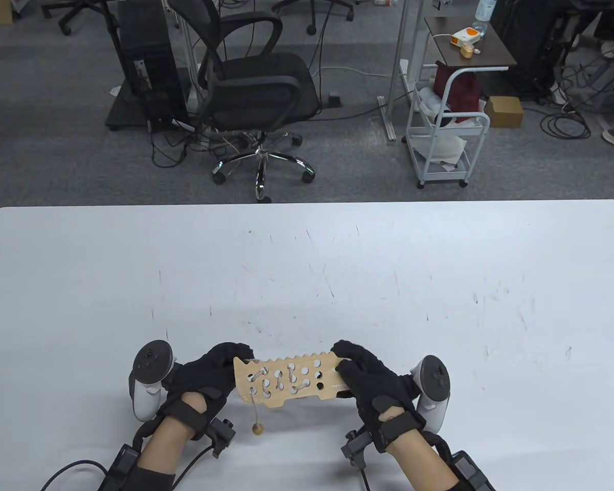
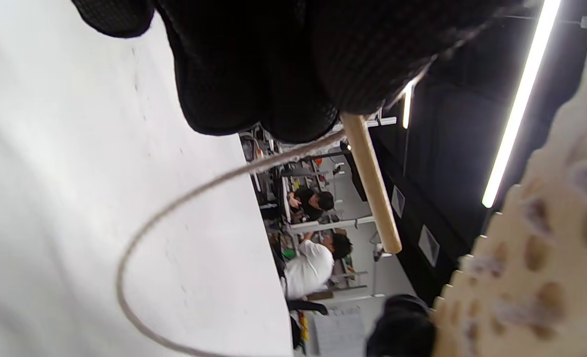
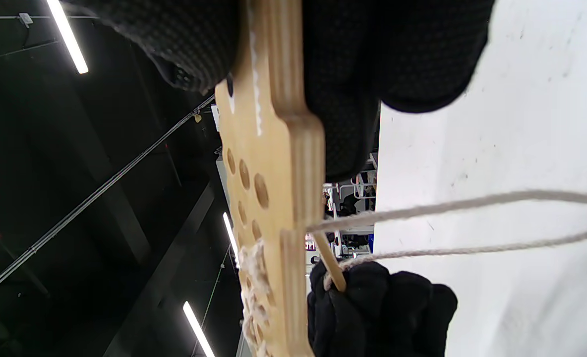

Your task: Thread rope through all holes on crocodile lacing toy

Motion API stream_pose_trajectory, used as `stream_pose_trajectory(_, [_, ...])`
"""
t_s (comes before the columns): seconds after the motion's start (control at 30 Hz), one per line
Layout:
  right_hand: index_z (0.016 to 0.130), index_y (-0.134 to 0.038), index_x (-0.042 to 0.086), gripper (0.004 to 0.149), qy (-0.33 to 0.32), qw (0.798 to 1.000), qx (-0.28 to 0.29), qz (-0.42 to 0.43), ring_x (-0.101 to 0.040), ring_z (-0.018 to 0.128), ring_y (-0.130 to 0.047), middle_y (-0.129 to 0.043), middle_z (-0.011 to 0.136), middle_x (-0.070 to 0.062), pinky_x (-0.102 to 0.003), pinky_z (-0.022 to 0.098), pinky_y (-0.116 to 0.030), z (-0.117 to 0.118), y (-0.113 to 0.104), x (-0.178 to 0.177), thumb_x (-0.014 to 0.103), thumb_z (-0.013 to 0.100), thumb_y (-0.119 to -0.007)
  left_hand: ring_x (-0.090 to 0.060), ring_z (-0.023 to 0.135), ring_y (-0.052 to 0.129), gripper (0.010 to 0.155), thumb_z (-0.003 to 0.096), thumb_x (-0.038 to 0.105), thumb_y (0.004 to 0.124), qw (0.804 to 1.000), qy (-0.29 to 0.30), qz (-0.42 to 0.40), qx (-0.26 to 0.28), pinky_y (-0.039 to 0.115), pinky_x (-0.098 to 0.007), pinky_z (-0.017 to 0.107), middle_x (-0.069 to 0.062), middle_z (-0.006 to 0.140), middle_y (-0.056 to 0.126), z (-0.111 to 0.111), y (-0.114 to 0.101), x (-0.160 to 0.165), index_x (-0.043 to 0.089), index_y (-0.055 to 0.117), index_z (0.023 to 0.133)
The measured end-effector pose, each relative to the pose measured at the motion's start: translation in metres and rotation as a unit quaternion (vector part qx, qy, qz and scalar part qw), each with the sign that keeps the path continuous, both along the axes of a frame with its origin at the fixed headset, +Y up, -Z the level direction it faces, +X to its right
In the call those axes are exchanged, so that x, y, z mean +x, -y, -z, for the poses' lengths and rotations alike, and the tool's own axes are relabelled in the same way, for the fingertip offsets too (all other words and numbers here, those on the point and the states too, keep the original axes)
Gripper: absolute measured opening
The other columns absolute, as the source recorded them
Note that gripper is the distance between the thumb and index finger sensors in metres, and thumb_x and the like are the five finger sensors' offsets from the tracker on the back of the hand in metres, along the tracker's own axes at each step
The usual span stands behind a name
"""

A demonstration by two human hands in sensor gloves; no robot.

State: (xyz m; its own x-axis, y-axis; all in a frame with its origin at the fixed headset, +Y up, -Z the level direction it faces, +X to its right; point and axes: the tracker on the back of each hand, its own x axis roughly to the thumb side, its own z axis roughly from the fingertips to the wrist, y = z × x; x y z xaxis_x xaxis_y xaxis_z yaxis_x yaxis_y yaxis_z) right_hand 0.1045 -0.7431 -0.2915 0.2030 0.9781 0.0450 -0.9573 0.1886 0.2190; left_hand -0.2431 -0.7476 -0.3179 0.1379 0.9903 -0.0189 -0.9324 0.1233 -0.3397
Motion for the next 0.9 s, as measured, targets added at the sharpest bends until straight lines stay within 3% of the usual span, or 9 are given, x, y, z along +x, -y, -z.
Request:
stream_pose_trajectory(0.57, [0.093, -0.067, 0.008, 0.051, -0.029, 0.999, 0.002, 0.039, -0.028, 0.057, -0.103, -0.093, 0.078, -0.011, -0.043, 0.043, -0.082, -0.007, -0.004, -0.011, 0.028, 0.048, -0.078, -0.026, 0.077, 0.095, 0.043, 0.0425, 0.03, 0.084, 0.994, 0.078, -0.076, -0.031, 0.058, -0.06, 0.073, 0.003, 0.079, 0.098, -0.012, 0.0, 0.024, 0.029, 0.083, 0.085])
stream_pose_trajectory(0.77, [0.093, -0.069, 0.009, 0.051, -0.04, 0.998, 0.009, 0.041, -0.027, 0.056, -0.104, -0.094, 0.078, -0.009, -0.043, 0.042, -0.082, -0.008, -0.004, -0.014, 0.029, 0.047, -0.078, -0.026, 0.082, 0.089, 0.041, 0.0414, 0.033, 0.089, 0.997, 0.067, -0.04, 0.002, 0.055, -0.059, 0.074, 0.004, 0.084, 0.092, -0.014, -0.004, 0.027, 0.037, 0.089, 0.082])
stream_pose_trajectory(0.9, [0.092, -0.069, 0.01, 0.05, -0.043, 0.998, 0.015, 0.033, -0.027, 0.057, -0.104, -0.094, 0.078, -0.008, -0.043, 0.043, -0.082, -0.008, -0.004, -0.016, 0.029, 0.047, -0.079, -0.027, 0.081, 0.091, 0.041, 0.0416, 0.032, 0.089, 0.995, 0.078, -0.061, 0.006, 0.056, -0.06, 0.073, 0.003, 0.083, 0.094, -0.017, -0.007, 0.032, 0.034, 0.089, 0.083])
